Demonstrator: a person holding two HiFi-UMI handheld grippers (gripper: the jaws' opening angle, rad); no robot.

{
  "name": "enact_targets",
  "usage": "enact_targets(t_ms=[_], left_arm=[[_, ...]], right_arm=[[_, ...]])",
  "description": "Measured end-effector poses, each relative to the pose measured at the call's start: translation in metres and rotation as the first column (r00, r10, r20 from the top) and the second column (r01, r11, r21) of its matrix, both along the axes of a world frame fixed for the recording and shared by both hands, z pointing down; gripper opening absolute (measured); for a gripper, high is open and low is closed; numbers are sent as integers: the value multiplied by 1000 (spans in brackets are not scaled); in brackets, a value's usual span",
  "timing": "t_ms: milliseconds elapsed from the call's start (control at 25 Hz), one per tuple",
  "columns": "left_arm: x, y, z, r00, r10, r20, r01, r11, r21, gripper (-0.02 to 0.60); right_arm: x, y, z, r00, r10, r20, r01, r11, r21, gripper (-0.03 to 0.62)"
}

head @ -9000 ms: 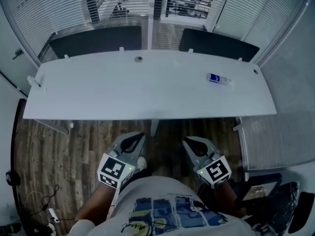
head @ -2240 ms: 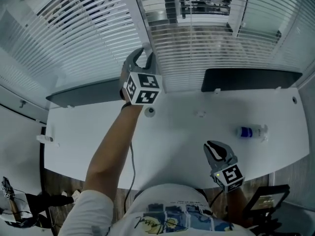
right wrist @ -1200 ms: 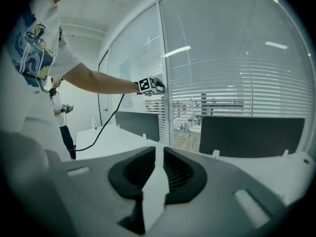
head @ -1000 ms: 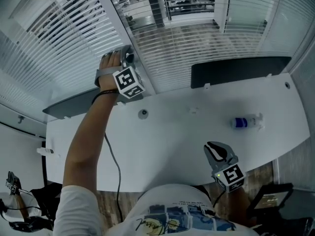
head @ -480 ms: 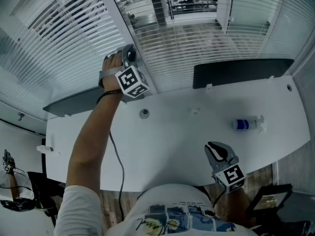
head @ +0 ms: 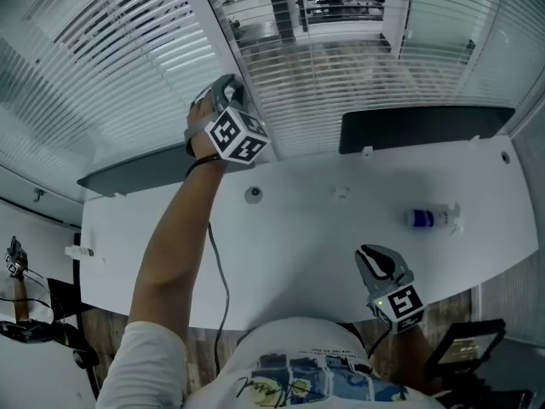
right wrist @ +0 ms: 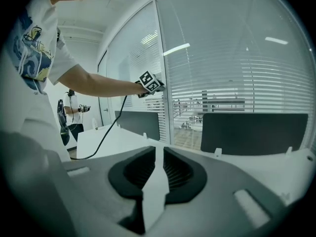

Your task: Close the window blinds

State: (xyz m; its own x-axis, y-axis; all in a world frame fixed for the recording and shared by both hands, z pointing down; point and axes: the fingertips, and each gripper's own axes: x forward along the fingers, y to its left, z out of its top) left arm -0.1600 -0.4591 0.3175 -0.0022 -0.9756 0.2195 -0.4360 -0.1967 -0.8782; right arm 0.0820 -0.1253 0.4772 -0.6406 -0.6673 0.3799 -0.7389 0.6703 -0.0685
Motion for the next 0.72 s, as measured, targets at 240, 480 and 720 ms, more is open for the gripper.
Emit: enact_targets(t_ms=[240, 480, 720], left_arm=[[-2, 1, -2, 987, -35, -158, 35, 999, -3, 118], [-5, 0, -7, 959, -55, -279, 56, 998, -7, 118], [-7, -1, -9, 928, -70, -366, 71, 997, -10, 117]], right_arm=[[1, -2, 1, 1000, -5, 1, 5, 1000, -1, 37], [0, -4, 0, 1000, -7, 6, 7, 1000, -1, 37], [-1, -7, -4, 1000, -12, 11, 12, 1000, 7, 37]])
